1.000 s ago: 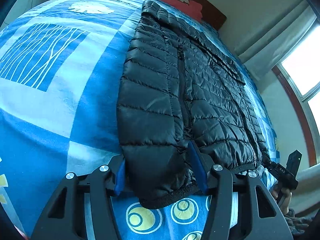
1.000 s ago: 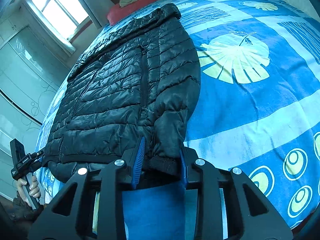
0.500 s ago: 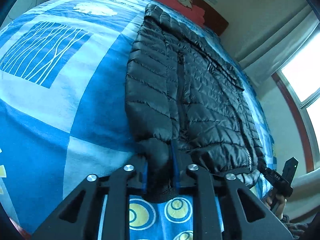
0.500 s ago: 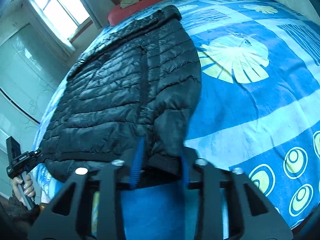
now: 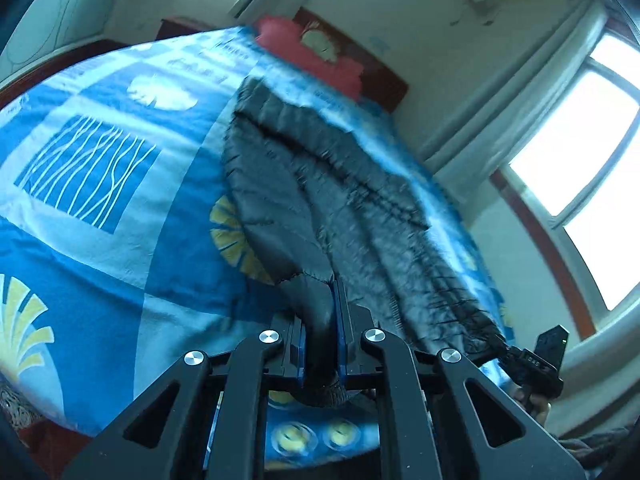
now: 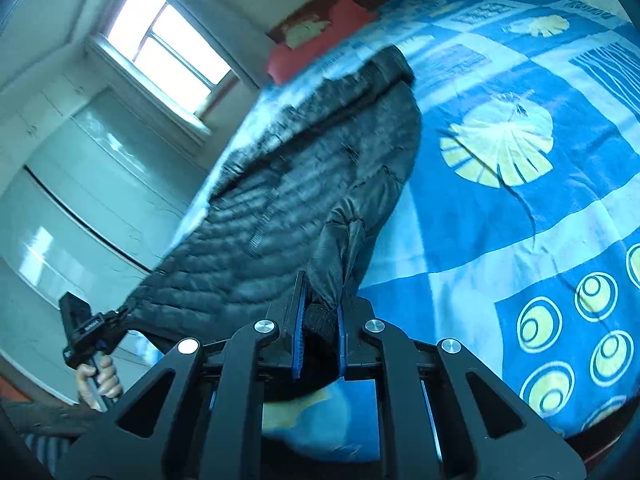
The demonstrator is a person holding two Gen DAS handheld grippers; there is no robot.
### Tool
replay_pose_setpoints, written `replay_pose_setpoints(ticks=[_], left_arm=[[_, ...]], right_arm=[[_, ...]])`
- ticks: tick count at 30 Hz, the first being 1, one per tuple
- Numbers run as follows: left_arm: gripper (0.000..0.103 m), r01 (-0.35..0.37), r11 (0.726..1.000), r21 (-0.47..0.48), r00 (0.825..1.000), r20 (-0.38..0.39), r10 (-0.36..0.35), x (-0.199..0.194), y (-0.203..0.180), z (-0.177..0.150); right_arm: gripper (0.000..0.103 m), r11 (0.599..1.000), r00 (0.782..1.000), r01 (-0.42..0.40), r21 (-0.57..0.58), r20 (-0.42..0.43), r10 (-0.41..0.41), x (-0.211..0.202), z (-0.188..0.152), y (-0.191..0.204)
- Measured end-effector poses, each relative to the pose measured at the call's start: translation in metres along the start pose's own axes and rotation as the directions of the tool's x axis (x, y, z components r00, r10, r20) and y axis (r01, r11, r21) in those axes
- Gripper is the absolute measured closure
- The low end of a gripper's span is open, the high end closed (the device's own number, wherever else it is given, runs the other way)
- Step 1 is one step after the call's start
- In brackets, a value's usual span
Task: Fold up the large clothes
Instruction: 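Lift the hem with both grippers and fold it toward the collar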
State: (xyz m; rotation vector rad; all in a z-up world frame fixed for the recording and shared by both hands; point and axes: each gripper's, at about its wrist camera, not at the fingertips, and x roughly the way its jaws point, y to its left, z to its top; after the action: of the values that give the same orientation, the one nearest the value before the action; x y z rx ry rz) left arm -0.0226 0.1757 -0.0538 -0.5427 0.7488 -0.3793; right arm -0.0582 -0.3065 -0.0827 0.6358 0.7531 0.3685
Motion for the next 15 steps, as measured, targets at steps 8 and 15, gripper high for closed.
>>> replay_pose_setpoints(ticks=[8, 15], left_arm=[[0.093, 0.107, 0.985, -0.135, 0.994, 0.049, -0.101, -0.052, -0.017, -0.001], [0.093, 0.107, 0.979, -0.175, 0.991, 0.101, -0.090, -0.083, -0.027, -0.004]], right_arm=[[0.091, 0.996, 0.995, -0.072, 0.061, 0.080, 0.067, -0.060, 0.013, 0.013], [0.091, 0.996, 0.992, -0.064, 0.066, 0.111, 0.056, -0.088, 0.008, 0.035]])
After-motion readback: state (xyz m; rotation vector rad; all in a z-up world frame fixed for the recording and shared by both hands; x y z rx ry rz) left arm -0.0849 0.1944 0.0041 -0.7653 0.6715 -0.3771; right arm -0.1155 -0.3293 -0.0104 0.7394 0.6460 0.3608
